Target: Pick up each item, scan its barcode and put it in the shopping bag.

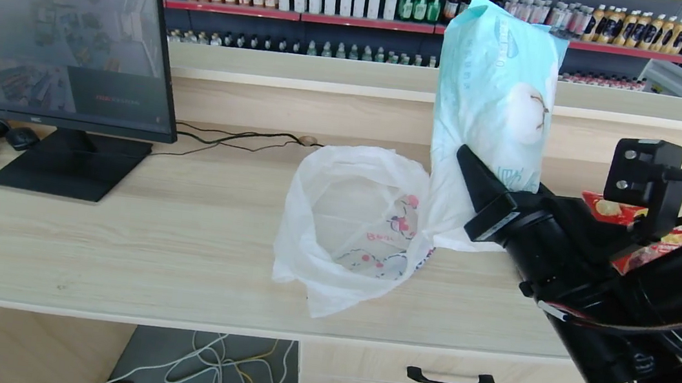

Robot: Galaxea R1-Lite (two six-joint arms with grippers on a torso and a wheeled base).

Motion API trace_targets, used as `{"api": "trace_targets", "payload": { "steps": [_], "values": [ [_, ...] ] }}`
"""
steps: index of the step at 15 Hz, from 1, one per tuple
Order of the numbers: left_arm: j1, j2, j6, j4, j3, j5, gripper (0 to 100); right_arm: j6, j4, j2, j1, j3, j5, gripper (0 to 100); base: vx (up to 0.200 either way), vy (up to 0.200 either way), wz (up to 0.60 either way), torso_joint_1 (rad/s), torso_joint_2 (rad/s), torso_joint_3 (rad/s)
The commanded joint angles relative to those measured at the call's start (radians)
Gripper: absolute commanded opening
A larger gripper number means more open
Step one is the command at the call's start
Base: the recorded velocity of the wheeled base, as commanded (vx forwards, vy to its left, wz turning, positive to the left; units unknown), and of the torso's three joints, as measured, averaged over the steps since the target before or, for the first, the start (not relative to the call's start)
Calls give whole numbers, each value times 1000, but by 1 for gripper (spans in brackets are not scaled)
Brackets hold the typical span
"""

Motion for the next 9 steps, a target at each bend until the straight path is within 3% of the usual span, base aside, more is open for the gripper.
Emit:
{"api": "trace_targets", "payload": {
  "steps": [1, 4, 9],
  "values": [
    [0, 2, 0, -1, 0, 1, 100, 5, -1, 79, 14, -49, -2, 0, 0, 0, 0, 0, 0, 0],
    [0, 2, -1, -1, 0, 0, 100, 67, -1, 153, 20, -81, -10, 0, 0, 0, 0, 0, 0, 0],
    [0, 0, -1, -1, 0, 1, 100, 171, -1, 308, 20, -230, -122, 0, 0, 0, 0, 0, 0, 0]
  ]
}}
